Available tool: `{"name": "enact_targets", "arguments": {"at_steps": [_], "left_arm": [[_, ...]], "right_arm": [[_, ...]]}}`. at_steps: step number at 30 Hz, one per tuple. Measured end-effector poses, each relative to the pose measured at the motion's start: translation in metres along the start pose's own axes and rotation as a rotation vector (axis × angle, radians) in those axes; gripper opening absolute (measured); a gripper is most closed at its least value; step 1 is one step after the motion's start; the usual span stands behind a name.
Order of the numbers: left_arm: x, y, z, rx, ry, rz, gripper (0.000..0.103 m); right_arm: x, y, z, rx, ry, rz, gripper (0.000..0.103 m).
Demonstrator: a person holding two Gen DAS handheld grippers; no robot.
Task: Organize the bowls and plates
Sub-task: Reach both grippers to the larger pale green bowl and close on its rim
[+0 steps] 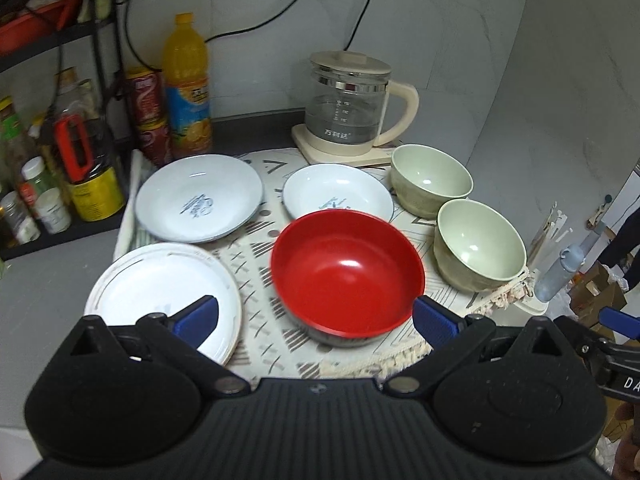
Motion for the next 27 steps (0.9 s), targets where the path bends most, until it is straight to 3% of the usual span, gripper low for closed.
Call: {"name": "enact_targets", "arguments": {"at_steps": [9,16,19,27], "left_arm": [[0.036,-0.037,0.023,-0.051,-0.018,-0.043,0.102],[0.068,-0.067,0.058,-0.095,-0.093,-0.054,0.1],[0.079,-0.08,0.072,-0.122,-0.121,-0.064,0.1],[0.099,-0.12,0.095,-0.168,-0.169,-0.12,0.086]], "right_arm": [[0.024,-0.03,0.028,-0.025,-0.049,-0.037,0.1],[0.037,-0.059,0.052,-0.043,-0.099,-0.082,0.082],[0.043,-0.07,0.062,-0.068,-0.11,-0.098,0.079],[0.052,-0.098,0.081,-0.088,-0.16,-0.145,0.066]]}}
Point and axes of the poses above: each gripper's, at about its wrist camera, not at the fingertips, and y roughly against the way its jaws point, z to its right, x to its top, the point moved 7 cm from there along -y, roughly the way its jaws point, and after that the axes turned 11 degrees about -z, right-handed, at the moved point
